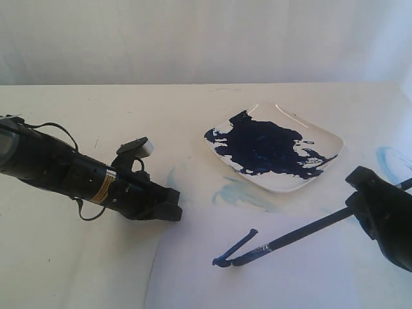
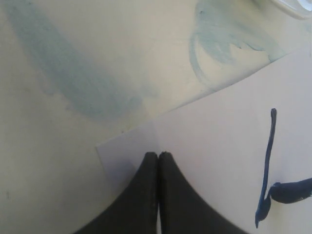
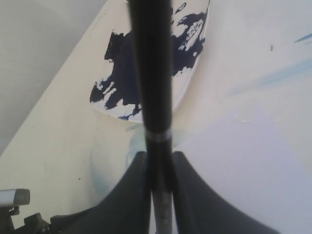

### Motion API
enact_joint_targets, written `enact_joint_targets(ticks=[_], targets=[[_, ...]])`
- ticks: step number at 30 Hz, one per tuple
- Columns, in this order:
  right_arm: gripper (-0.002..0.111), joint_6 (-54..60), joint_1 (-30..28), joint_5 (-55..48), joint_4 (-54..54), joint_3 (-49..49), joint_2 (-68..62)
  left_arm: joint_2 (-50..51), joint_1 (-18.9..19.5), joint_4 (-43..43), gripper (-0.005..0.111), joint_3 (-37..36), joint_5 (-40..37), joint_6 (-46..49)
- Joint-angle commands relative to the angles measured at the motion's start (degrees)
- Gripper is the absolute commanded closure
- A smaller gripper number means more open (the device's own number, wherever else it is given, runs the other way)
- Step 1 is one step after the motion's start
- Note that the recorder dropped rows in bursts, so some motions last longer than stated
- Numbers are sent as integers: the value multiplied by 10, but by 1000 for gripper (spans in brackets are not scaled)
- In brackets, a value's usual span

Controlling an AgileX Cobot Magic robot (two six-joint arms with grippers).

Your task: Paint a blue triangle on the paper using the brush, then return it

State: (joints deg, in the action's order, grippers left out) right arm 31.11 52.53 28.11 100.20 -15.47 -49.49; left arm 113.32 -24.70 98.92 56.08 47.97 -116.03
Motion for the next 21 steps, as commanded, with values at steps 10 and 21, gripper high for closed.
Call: enact_joint_targets(ticks=[10,21], targets=[[108,-90,0,-25,-62,1,-9,1,-3,10,107,0,0,0],[108,-154,0,-32,-124,1,-39,1,-3,10,107,0,0,0]])
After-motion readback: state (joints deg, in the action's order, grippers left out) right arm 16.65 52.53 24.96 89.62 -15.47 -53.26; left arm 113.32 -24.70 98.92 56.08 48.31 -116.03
